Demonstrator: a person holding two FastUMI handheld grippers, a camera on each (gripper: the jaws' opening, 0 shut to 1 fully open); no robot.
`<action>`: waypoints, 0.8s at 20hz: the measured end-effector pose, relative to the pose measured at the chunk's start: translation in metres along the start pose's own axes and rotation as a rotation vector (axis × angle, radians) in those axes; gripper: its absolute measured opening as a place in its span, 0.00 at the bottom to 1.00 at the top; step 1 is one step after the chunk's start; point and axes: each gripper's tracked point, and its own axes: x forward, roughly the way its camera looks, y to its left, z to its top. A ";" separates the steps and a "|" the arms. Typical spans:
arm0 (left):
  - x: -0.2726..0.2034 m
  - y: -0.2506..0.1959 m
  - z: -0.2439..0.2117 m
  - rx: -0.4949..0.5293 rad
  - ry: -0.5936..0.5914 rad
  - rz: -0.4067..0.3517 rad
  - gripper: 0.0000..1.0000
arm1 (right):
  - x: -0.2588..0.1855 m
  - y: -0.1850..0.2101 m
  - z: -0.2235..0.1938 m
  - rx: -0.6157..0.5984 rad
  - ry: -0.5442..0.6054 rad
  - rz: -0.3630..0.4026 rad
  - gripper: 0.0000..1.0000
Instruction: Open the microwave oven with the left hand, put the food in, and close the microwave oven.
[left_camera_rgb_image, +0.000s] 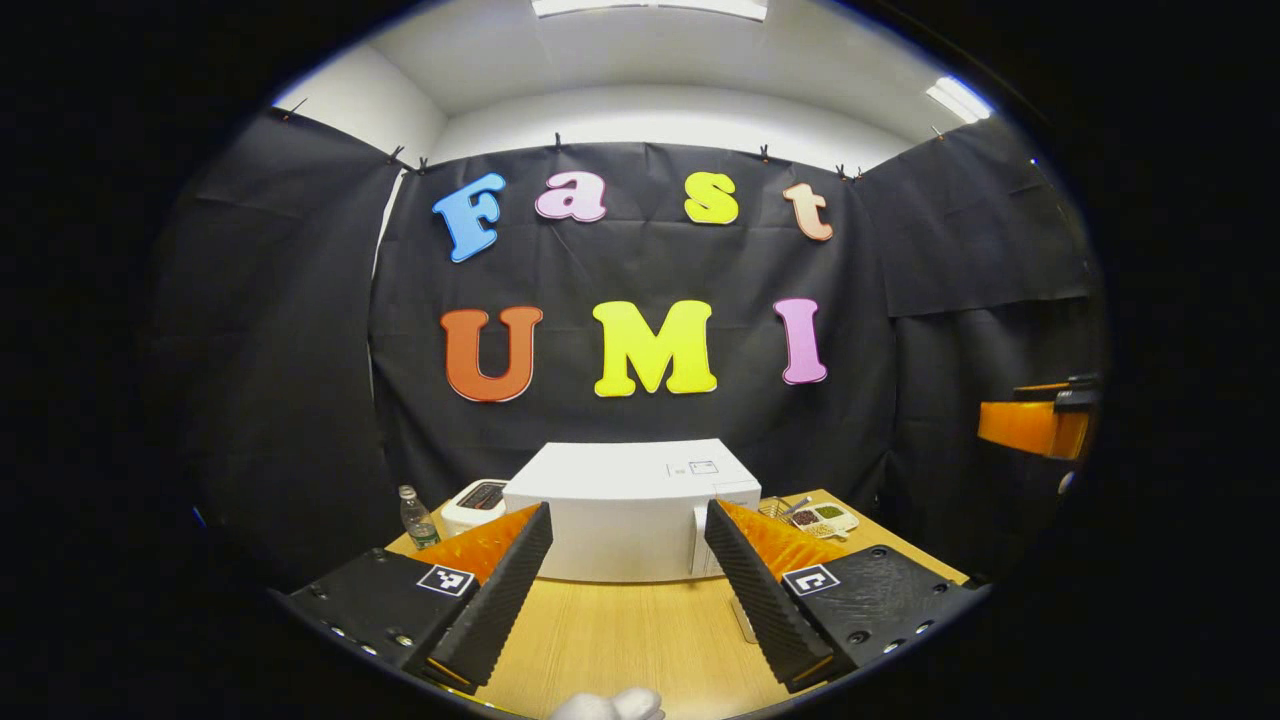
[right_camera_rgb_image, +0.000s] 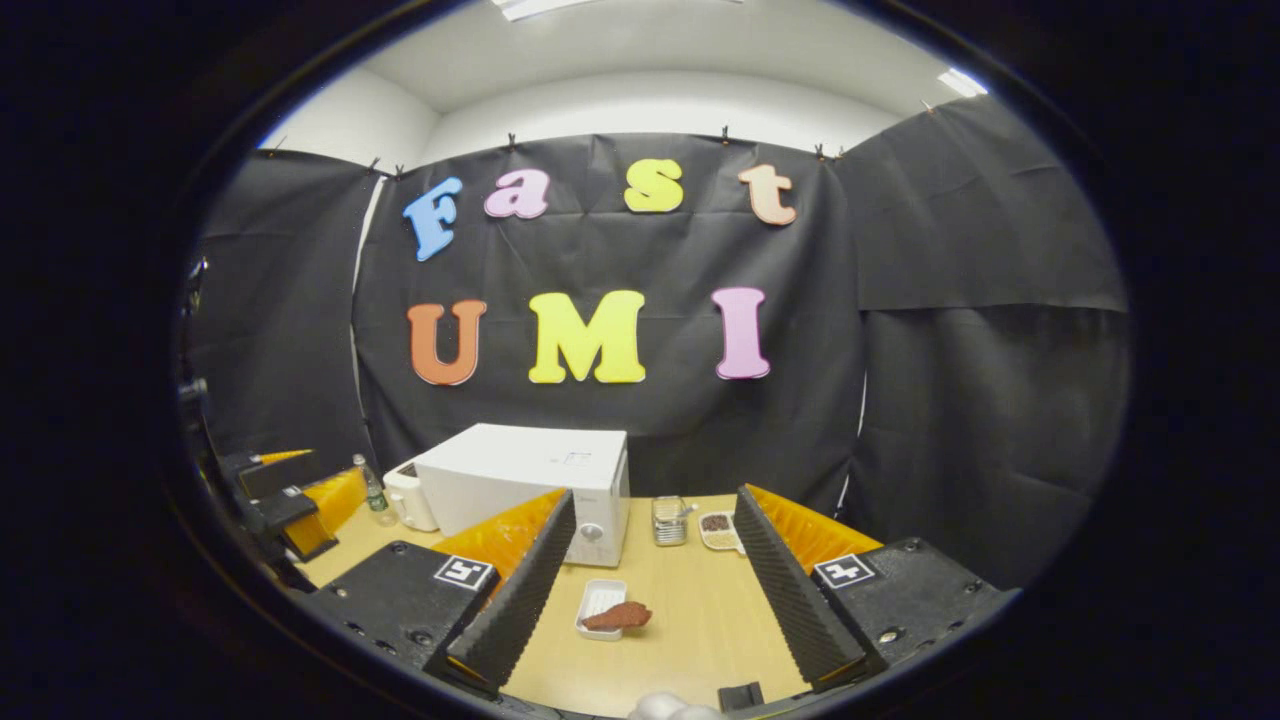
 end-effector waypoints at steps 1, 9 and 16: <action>0.010 -0.007 -0.010 -0.003 0.009 -0.010 0.96 | 0.001 -0.005 0.001 -0.004 0.006 -0.004 0.92; 0.120 -0.069 -0.094 -0.008 0.068 -0.057 0.96 | 0.012 -0.059 0.000 -0.040 0.058 -0.055 0.92; 0.225 -0.092 -0.157 -0.012 0.127 -0.034 0.96 | 0.030 -0.097 -0.013 -0.056 0.102 -0.098 0.92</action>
